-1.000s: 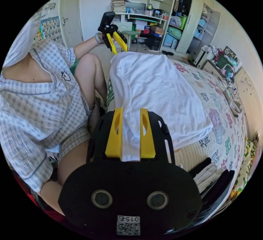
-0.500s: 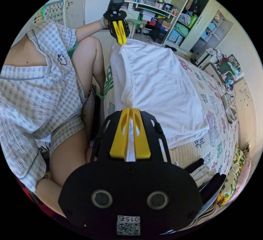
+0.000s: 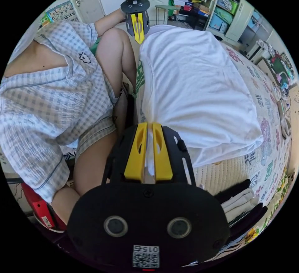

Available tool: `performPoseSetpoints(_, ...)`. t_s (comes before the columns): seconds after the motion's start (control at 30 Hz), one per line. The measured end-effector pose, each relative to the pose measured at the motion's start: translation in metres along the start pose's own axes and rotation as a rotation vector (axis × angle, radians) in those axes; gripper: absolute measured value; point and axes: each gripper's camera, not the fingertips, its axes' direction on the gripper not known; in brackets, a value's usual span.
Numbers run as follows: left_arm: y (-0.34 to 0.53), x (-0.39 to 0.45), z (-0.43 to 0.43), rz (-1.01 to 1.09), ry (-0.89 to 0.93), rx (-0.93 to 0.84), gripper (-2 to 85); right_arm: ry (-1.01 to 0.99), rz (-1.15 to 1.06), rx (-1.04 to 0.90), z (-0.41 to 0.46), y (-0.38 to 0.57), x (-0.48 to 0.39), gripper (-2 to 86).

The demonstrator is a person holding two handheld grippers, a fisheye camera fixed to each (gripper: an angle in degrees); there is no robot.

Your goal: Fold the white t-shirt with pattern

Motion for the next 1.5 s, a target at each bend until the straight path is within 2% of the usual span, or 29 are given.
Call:
performPoseSetpoints(0.03, 0.007, -0.004, -0.002, 0.001, 0.073, -0.029, 1.2, -0.024, -0.013, 0.013, -0.010, 0.010, 0.003, 3.2)
performPoseSetpoints(0.1, 0.021, -0.006, -0.009, 0.027, 0.103, -0.052, 2.1, -0.007, -0.012, 0.089, -0.029, 0.027, 0.010, 3.5)
performPoseSetpoints(0.17, 0.039, -0.018, -0.035, -0.026, -0.015, 0.059, 3.1, 0.098, 0.078, 0.236, -0.052, 0.043, 0.029, 4.3)
performPoseSetpoints(0.23, 0.070, -0.062, -0.077, -0.242, -0.123, 0.293, 5.3, 0.203, 0.337, 0.459, -0.079, 0.064, 0.077, 4.9)
performPoseSetpoints(0.27, 0.079, -0.077, -0.085, -0.321, -0.142, 0.351, 5.8, 0.210, 0.417, 0.504, -0.082, 0.069, 0.093, 5.3)
performPoseSetpoints(0.33, 0.120, -0.143, -0.103, -0.683, -0.187, 0.515, 7.2, 0.162, 0.709, 0.641, -0.083, 0.091, 0.157, 7.2)
performPoseSetpoints(0.43, 0.169, -0.215, -0.096, -1.032, -0.153, 0.619, 8.8, 0.082, 0.948, 0.683, -0.061, 0.110, 0.223, 9.6)
performPoseSetpoints(0.53, 0.199, -0.263, -0.078, -1.220, -0.097, 0.615, 11.0, 0.132, 1.069, 0.634, -0.044, 0.110, 0.260, 11.9)
performPoseSetpoints(0.63, 0.212, -0.293, -0.067, -1.288, -0.059, 0.622, 11.6, 0.185, 1.136, 0.509, -0.024, 0.103, 0.290, 13.3)
performPoseSetpoints(0.7, 0.215, -0.310, -0.055, -1.321, -0.039, 0.569, 11.4, 0.115, 1.140, 0.482, -0.008, 0.101, 0.307, 13.0)
performPoseSetpoints(0.77, 0.216, -0.325, -0.037, -1.323, 0.039, 0.515, 10.3, 0.130, 1.164, 0.483, -0.003, 0.101, 0.314, 10.0)
performPoseSetpoints(0.87, 0.224, -0.326, -0.041, -1.288, -0.001, 0.508, 6.0, 0.084, 1.090, 0.489, 0.001, 0.099, 0.319, 4.6)
performPoseSetpoints(0.97, 0.232, -0.324, -0.046, -1.218, 0.036, 0.551, 1.6, 0.089, 1.086, 0.522, -0.004, 0.107, 0.318, 3.5)
performPoseSetpoints(1.07, 0.242, -0.312, -0.072, -1.167, -0.003, 0.668, 0.8, 0.061, 1.081, 0.676, -0.026, 0.122, 0.309, 2.4)
performPoseSetpoints(1.13, 0.246, -0.297, -0.101, -1.111, -0.039, 0.789, 0.7, 0.164, 1.055, 0.677, -0.043, 0.116, 0.295, 1.8)
performPoseSetpoints(1.3, 0.233, -0.279, -0.133, -1.056, -0.213, 0.833, 1.3, 0.326, 1.039, 0.643, -0.050, 0.094, 0.288, 2.0)
performPoseSetpoints(1.37, 0.227, -0.284, -0.127, -1.075, -0.255, 0.792, 1.7, 0.332, 1.055, 0.574, -0.033, 0.083, 0.300, 2.8)
performPoseSetpoints(1.43, 0.221, -0.299, -0.103, -1.120, -0.273, 0.676, 2.8, 0.293, 1.092, 0.434, 0.009, 0.069, 0.324, 4.3)
performPoseSetpoints(1.5, 0.219, -0.310, -0.081, -1.160, -0.279, 0.548, 4.9, 0.246, 1.108, 0.372, 0.031, 0.064, 0.334, 5.5)
